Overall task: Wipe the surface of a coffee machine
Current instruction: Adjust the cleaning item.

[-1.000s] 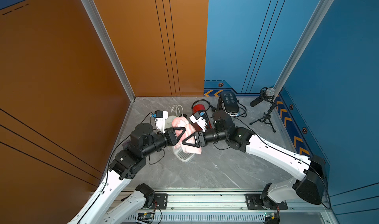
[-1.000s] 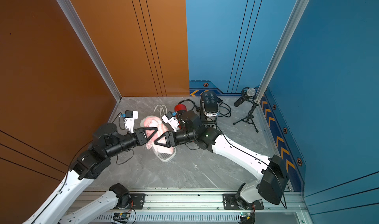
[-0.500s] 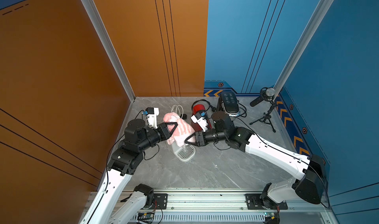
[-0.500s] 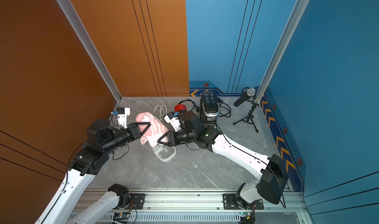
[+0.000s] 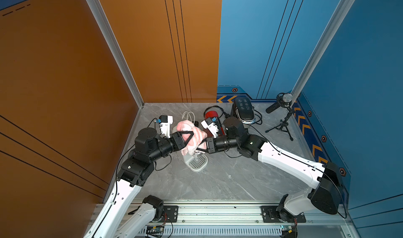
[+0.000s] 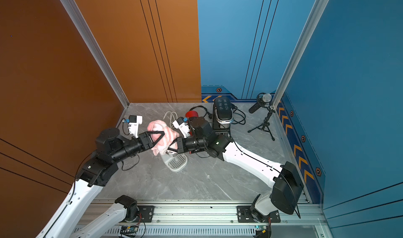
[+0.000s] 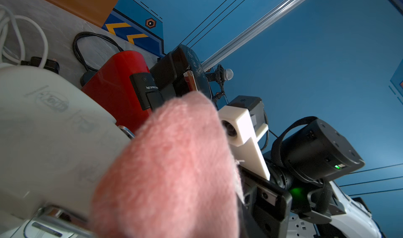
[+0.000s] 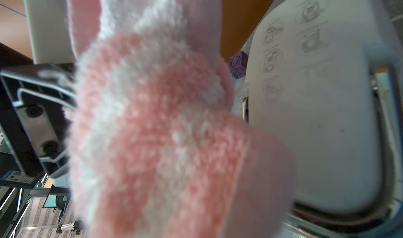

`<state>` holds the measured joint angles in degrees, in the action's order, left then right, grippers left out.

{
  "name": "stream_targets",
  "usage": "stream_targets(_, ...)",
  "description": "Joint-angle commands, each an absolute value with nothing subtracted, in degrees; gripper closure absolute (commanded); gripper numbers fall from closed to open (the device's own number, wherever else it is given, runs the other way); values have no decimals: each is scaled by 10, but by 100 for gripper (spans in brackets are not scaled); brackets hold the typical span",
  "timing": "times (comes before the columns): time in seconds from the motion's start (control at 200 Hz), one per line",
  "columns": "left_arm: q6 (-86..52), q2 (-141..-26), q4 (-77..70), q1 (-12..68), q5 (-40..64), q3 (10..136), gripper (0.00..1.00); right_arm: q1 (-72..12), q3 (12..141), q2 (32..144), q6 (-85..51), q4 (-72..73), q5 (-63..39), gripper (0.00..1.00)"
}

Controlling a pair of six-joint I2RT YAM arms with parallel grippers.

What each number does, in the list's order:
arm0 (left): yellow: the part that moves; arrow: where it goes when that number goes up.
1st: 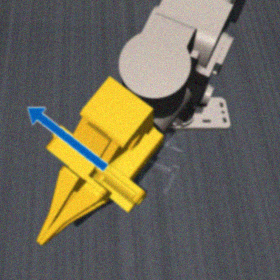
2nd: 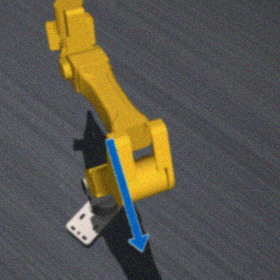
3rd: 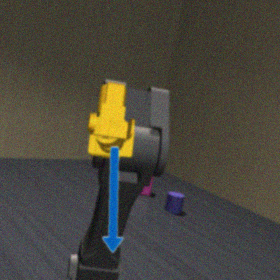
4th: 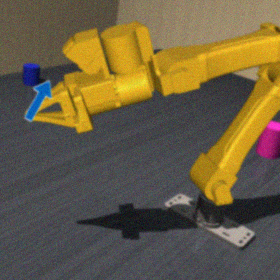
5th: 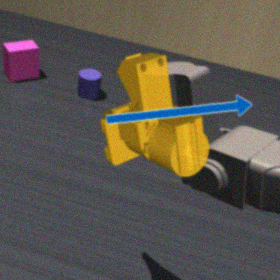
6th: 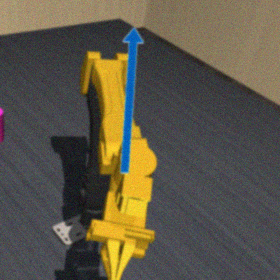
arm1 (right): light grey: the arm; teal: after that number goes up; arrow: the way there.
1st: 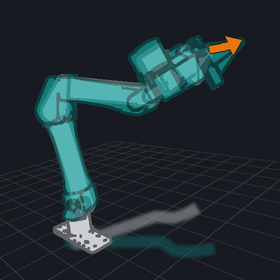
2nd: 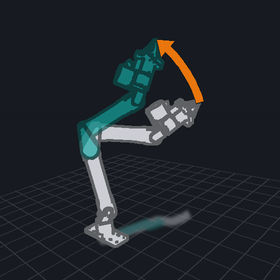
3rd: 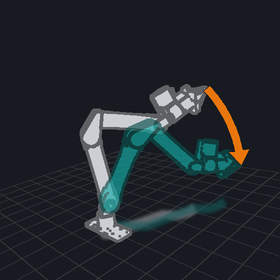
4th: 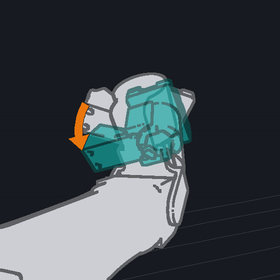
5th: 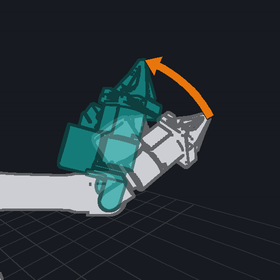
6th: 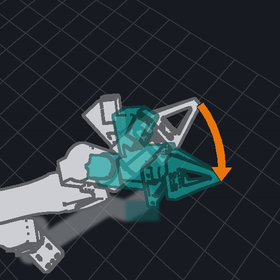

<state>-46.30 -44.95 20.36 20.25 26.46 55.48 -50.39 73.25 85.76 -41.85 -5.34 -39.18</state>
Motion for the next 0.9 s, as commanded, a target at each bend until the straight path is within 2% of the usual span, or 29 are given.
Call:
stream_targets(0.0,-459,-448,215,218,293,548,46,-513,769,866,-415,-18,-385,100)
stream_targets(0.06,-454,-450,215,226,296,551,38,-512,768,866,-416,-19,-379,100)
stream_targets(0.13,-449,-453,215,237,293,551,40,-511,769,864,-415,-18,-379,100)
stream_targets(0.17,-448,-453,215,241,289,549,48,-513,770,863,-416,-18,-380,100)
stream_targets(0.265,-444,-454,215,246,283,549,73,-514,772,863,-416,-17,-380,100)
stream_targets(0.41,-440,-447,215,249,259,550,100,-518,771,865,-420,-18,-382,100)
stream_targets(0.46,-437,-442,215,249,245,550,100,-517,772,864,-415,-28,-378,97)
stream_targets(0.555,-430,-430,218,241,191,544,100,-518,778,848,-371,-114,-323,66)
stream_targets(0.585,-420,-429,230,233,168,547,100,-518,780,841,-352,-148,-295,61)
stream_targets(0.655,-395,-432,255,203,122,557,100,-523,782,817,-314,-233,-211,57)
stream_targets(0.751,-382,-455,254,153,111,569,100,-548,787,787,-264,-317,-62,55)
stream_targets(0.896,-346,-507,253,117,71,615,100,-573,791,786,-226,-341,3,52)
